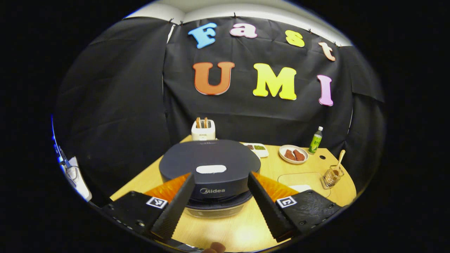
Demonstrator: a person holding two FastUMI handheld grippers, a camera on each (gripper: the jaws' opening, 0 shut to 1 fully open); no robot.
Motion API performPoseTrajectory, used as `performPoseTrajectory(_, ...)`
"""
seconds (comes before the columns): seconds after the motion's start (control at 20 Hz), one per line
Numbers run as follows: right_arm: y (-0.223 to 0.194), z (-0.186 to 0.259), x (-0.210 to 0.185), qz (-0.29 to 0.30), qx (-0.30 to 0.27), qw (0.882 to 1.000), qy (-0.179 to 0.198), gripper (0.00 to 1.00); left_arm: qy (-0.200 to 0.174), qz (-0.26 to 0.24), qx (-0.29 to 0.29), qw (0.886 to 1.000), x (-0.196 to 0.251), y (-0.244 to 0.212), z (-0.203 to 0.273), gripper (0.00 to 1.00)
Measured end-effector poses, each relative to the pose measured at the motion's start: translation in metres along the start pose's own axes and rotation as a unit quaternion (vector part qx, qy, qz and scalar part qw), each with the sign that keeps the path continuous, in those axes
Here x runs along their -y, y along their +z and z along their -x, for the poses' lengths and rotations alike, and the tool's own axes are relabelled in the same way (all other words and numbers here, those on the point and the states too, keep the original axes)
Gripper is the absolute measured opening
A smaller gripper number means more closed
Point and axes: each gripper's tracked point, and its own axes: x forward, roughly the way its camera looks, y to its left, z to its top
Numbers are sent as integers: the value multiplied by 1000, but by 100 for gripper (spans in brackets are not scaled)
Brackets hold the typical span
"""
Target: Close the left gripper, press the button to open the rice cooker; take a wooden spoon from the chopstick holder with the right hand, scoop a spoonful of rice and pour it into the rice cooker, then put the wooden spoon back into the chopstick holder.
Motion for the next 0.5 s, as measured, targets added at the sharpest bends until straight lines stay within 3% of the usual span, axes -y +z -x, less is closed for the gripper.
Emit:
performPoseTrajectory(0.05, 0, 0, 1, 0, 0, 1000, -1, 96, -3, 8, -1, 1000, 4, 3, 7, 96)
performPoseTrajectory(0.35, 2, -5, 2, 0, 1, 1000, -2, 100, -3, -9, 69, 998, 10, 21, 62, 95)
performPoseTrajectory(0.5, 4, -12, 2, 0, 3, 1000, -2, 100, -21, 0, 87, 996, 18, 14, 86, 95)
